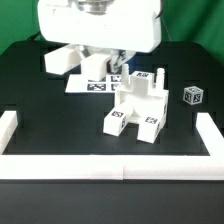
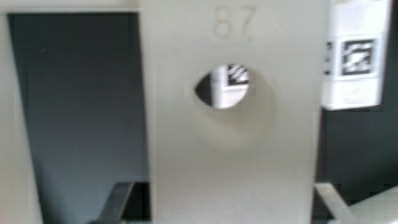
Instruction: Assemble chair
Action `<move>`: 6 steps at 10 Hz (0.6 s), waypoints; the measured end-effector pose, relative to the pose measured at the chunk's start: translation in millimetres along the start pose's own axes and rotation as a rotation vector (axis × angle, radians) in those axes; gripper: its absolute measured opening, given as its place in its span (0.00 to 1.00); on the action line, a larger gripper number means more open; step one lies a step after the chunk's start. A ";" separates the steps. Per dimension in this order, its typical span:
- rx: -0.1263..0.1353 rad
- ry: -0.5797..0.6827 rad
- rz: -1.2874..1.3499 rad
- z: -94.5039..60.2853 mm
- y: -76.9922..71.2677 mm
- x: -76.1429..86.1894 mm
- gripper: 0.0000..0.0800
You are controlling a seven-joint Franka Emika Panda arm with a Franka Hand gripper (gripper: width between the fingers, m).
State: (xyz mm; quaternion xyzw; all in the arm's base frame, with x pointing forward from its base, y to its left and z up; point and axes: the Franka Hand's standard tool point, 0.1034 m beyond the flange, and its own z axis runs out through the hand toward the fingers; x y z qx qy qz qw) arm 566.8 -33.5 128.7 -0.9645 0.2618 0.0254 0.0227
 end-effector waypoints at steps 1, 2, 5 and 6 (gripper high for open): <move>0.005 0.004 0.017 -4.4 -15.4 -7.2 0.36; 0.008 0.007 0.014 -6.3 -27.3 -12.5 0.36; 0.005 0.004 0.005 -3.5 -28.8 -14.1 0.36; 0.004 0.004 0.005 -2.9 -28.8 -14.3 0.36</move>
Offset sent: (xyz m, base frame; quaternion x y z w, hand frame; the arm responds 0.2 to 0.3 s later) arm 0.0000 0.0000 0.0000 0.0000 0.0000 0.0000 1.0000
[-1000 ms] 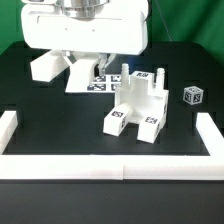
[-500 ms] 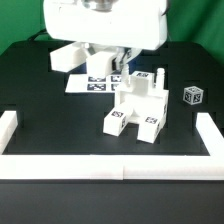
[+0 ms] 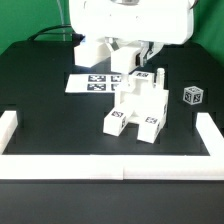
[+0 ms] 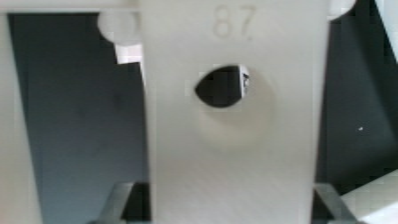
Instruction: Assemble chair
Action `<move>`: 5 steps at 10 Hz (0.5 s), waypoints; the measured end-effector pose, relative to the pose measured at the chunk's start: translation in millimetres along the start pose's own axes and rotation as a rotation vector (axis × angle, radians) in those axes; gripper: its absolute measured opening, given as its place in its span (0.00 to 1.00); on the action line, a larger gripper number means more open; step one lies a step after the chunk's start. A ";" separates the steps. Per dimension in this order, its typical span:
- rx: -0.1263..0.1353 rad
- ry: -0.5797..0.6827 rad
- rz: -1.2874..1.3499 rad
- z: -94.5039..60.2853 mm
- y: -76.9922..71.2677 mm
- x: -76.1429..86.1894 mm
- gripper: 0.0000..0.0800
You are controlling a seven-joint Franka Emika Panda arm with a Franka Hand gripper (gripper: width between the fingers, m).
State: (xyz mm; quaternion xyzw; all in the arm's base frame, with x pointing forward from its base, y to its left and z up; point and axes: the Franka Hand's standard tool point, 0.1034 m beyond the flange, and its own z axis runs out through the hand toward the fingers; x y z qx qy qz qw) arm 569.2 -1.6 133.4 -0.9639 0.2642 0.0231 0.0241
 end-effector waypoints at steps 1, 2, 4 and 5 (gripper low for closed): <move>0.000 0.006 -0.005 0.7 -1.2 -0.1 0.36; 0.009 0.034 -0.034 3.3 -11.5 -4.3 0.36; 0.010 0.024 -0.102 6.4 -31.1 -14.9 0.36; 0.007 0.019 -0.111 8.4 -33.3 -13.8 0.36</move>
Offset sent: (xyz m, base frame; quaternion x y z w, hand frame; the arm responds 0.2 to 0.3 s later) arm 0.0115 0.0337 -0.0017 0.0011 -0.0195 -0.0711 0.9973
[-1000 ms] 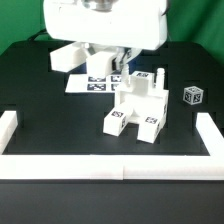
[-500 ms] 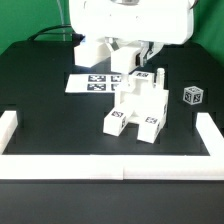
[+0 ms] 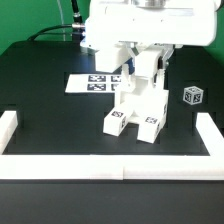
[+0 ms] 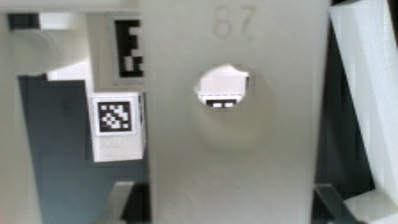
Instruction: Assemble chair
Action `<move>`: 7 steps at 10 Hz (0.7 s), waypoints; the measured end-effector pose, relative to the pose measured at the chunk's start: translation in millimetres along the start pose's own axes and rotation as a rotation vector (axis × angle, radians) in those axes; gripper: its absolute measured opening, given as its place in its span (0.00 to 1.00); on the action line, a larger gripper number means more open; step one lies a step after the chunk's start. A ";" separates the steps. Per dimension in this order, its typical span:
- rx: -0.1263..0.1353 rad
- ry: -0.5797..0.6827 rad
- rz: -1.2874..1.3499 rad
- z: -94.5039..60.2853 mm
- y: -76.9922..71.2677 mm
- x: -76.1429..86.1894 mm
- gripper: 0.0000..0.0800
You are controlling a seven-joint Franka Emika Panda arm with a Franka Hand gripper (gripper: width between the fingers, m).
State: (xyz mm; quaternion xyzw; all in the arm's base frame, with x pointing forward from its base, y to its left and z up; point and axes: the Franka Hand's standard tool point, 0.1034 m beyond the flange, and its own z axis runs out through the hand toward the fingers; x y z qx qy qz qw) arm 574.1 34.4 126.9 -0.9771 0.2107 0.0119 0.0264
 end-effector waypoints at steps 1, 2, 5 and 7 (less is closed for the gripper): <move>0.000 0.000 0.002 0.5 1.3 0.1 0.36; -0.001 -0.001 0.002 1.2 1.5 -0.2 0.36; -0.002 0.000 0.001 4.6 -5.3 -5.3 0.36; 0.000 -0.002 -0.011 5.6 -11.9 -8.9 0.36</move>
Offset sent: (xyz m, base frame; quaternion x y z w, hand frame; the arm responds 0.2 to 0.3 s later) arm 0.0000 0.0000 0.0000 0.0000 0.0000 0.0000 1.0000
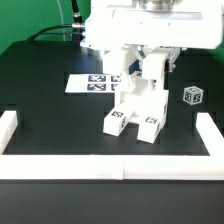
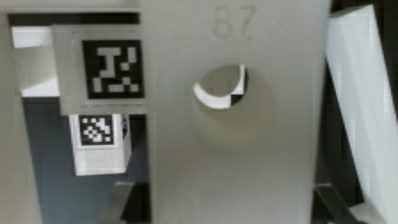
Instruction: Assemble chair
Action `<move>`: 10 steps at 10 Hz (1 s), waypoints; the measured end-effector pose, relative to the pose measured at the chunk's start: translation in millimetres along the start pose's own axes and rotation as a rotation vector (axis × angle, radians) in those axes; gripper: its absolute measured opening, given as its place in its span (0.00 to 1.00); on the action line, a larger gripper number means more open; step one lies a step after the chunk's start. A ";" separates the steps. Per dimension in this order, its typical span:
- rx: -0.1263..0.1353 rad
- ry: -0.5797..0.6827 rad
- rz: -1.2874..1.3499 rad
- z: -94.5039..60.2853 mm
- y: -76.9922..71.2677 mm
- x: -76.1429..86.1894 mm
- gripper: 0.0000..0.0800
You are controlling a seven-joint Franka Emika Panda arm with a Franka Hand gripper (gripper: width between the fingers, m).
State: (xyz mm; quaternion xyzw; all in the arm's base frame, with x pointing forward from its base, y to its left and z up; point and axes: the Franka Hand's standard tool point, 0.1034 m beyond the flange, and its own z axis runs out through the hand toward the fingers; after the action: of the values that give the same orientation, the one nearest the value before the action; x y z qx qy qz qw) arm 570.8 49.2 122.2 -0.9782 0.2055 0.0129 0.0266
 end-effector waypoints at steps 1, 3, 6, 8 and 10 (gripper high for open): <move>0.001 0.002 -0.005 1.5 -1.9 -0.8 0.36; 0.000 0.002 -0.004 2.0 -0.9 -0.5 0.36; 0.002 0.013 -0.008 5.0 1.0 -2.1 0.36; 0.000 0.008 -0.013 7.2 -0.5 -5.9 0.36; -0.003 0.004 -0.019 9.4 -2.7 -9.3 0.36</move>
Offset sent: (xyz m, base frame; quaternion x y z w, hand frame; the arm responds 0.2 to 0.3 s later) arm 0.0000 0.0000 0.0000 0.0000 0.0000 0.0000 1.0000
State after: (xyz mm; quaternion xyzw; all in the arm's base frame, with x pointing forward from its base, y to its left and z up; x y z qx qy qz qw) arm 563.2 55.9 113.3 -0.9802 0.1964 0.0109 0.0248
